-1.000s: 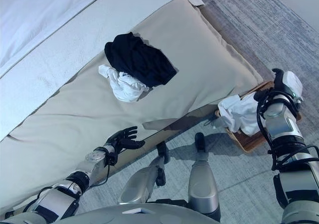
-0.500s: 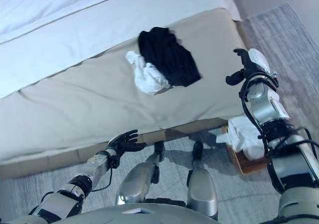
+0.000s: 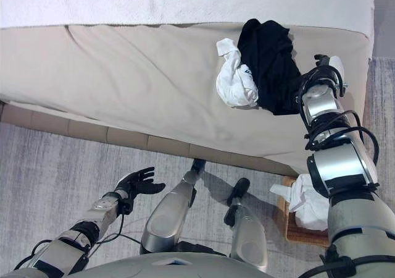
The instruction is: Pick up the clothes from the bed and place them into the basket
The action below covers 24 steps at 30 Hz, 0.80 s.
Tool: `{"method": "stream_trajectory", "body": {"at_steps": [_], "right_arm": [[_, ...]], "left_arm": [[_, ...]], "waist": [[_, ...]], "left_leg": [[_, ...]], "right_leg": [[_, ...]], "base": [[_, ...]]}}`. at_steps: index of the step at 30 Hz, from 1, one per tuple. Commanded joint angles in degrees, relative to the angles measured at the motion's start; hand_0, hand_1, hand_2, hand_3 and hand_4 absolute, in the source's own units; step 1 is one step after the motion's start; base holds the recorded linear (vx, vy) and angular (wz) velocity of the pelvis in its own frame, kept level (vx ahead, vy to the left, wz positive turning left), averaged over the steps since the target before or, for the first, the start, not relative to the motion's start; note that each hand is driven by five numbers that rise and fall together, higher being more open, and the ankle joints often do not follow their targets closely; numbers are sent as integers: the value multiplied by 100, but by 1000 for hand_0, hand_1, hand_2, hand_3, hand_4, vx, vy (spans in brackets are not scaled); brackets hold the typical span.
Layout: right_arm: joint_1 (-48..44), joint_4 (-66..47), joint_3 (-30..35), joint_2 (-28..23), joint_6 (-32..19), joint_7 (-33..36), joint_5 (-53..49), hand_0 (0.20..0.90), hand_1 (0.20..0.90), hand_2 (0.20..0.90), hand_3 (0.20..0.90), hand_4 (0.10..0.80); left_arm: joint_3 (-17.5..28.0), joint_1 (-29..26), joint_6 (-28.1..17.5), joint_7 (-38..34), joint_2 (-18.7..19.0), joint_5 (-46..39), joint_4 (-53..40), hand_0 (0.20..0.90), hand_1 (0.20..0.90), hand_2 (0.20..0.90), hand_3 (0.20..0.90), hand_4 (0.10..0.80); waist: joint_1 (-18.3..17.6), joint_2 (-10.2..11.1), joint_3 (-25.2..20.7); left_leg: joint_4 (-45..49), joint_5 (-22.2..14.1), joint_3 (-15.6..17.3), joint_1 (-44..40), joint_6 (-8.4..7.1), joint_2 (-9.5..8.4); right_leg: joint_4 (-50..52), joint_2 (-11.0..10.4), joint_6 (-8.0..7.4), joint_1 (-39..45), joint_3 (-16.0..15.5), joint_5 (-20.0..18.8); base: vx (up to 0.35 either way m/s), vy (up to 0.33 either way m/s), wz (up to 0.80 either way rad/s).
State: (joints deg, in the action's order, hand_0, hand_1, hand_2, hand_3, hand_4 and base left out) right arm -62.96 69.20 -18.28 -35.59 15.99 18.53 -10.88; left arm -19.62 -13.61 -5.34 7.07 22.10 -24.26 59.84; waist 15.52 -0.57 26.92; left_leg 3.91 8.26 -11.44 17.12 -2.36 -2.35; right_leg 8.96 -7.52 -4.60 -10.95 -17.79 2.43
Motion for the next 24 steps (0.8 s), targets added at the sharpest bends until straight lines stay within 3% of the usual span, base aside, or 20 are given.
{"method": "stream_trajectory", "body": {"at_steps": [1, 9, 13, 17, 20, 21, 24], "right_arm": [[-577, -107, -224, -451, 2, 416, -168, 900, 900, 900, 900, 800], [-1042, 24, -768, -563, 192, -153, 70, 900, 900, 900, 900, 800], [-1138, -420, -948, -518, -592, -575, 195, 900, 900, 900, 900, 800], [-1010, -1273, -1159, -468, -864, -1169, 321, 900, 900, 900, 900, 800], [-879, -1448, -1299, -481, -921, -1312, 167, 347, 347, 347, 255, 155], [-849, -1403, -1257, -462, -966, -1278, 220, 300, 300, 300, 200, 100], [-908, -1189, -1254, -414, -1021, -1079, 300, 300, 300, 300, 200, 100]], "left_arm": [[-52, 165, -380, 105, 131, -180, -233, 900, 900, 900, 900, 800], [-327, 128, -580, 29, 170, -253, -726, 900, 900, 900, 900, 800], [-373, 72, -549, -42, 207, -286, -930, 900, 900, 900, 900, 800], [-355, 17, -454, -75, 254, -277, -939, 900, 900, 900, 900, 800], [-372, -2, -435, -96, 270, -293, -870, 900, 900, 900, 900, 800], [-369, -4, -440, -94, 252, -265, -856, 900, 900, 900, 900, 800], [-424, -22, -531, -84, 218, -275, -789, 900, 900, 900, 900, 800]], "waist": [[13, 23, 216], [-30, -96, 287], [-79, -52, 287], [-148, 65, 287], [-171, 147, 287], [-177, 161, 287], [-178, 162, 287]], "left_leg": [[978, -899, 476, 421, 611, -398], [795, -669, 434, 773, 615, -383], [664, -609, 433, 831, 581, -350], [624, -603, 486, 839, 545, -307], [615, -612, 509, 821, 521, -283], [604, -620, 513, 801, 515, -276], [536, -616, 527, 757, 501, -263]], "right_leg": [[468, -24, 142, -563, 389, -300], [563, 4, 83, -1087, 518, -425], [422, 34, 46, -1183, 552, -533], [324, 40, 18, -1209, 562, -595], [257, 36, 0, -1178, 543, -628], [222, 36, -5, -1158, 543, -639], [112, 44, -11, -1105, 546, -675]], "base": [[-1, 22, 5], [-11, 22, -2], [-10, -2, -4], [-11, -10, -5], [5, -36, -20], [8, -40, -16], [1, -37, -7]]}}
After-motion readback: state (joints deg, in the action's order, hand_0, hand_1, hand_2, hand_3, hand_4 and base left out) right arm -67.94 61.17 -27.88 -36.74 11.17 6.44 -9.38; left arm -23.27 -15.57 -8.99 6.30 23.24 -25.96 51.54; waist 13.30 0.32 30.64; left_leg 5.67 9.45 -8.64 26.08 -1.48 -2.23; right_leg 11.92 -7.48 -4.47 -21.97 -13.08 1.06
